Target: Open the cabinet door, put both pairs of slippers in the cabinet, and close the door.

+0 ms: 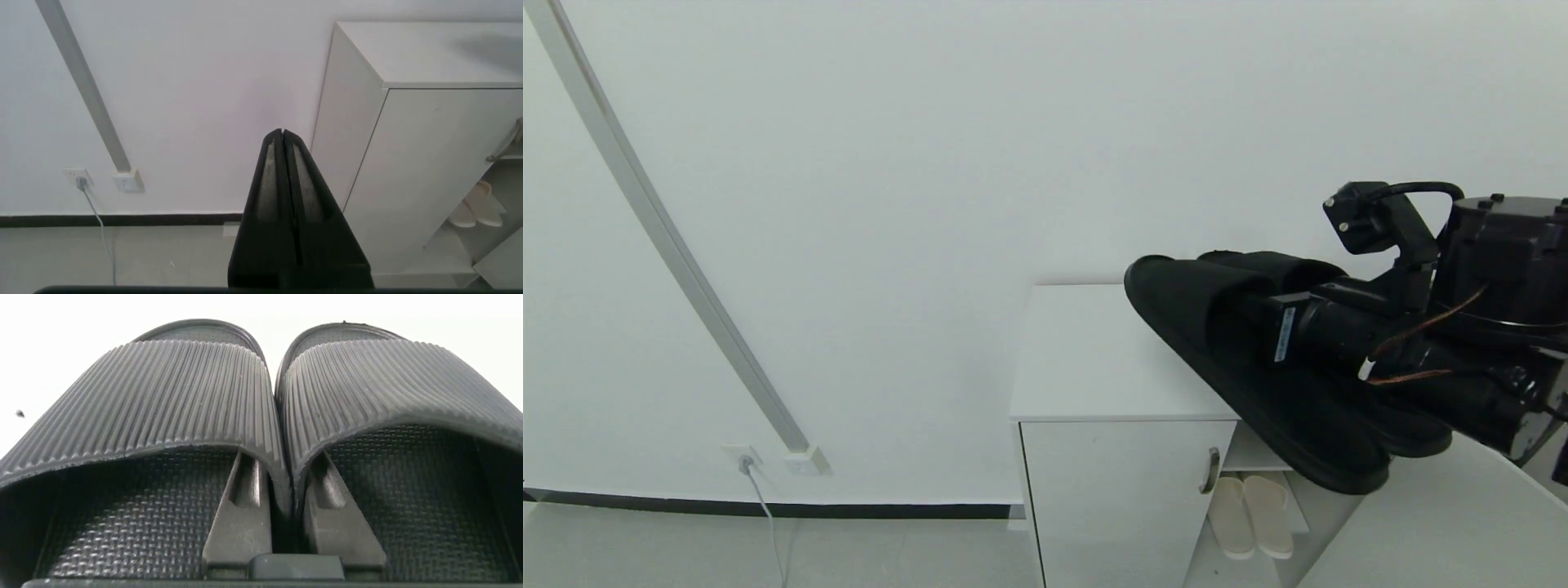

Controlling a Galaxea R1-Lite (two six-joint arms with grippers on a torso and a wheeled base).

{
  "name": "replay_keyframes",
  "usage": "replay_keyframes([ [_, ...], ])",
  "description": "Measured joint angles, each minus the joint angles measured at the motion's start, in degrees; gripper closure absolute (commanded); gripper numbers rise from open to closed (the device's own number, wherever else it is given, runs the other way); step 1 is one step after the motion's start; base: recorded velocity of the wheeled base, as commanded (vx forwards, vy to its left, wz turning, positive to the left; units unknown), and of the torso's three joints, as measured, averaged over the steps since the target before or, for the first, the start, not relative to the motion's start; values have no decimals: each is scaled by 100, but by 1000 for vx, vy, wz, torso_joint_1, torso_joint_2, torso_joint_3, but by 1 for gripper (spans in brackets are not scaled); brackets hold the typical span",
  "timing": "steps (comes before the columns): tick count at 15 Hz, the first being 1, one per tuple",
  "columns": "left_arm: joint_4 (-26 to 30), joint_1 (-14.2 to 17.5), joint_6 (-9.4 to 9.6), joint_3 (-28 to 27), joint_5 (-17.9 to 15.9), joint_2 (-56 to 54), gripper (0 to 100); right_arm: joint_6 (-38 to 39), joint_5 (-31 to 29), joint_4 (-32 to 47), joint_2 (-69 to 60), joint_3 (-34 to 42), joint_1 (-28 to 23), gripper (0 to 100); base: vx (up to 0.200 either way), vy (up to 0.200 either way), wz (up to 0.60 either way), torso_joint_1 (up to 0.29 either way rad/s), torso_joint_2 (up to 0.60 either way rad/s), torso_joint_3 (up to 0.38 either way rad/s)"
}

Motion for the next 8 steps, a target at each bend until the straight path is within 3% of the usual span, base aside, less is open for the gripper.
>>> replay_keyframes([
  [8,0,-2,17,0,-18,0,100,-12,116,241,-257,551,688,100,0,0,0,0,0,0],
])
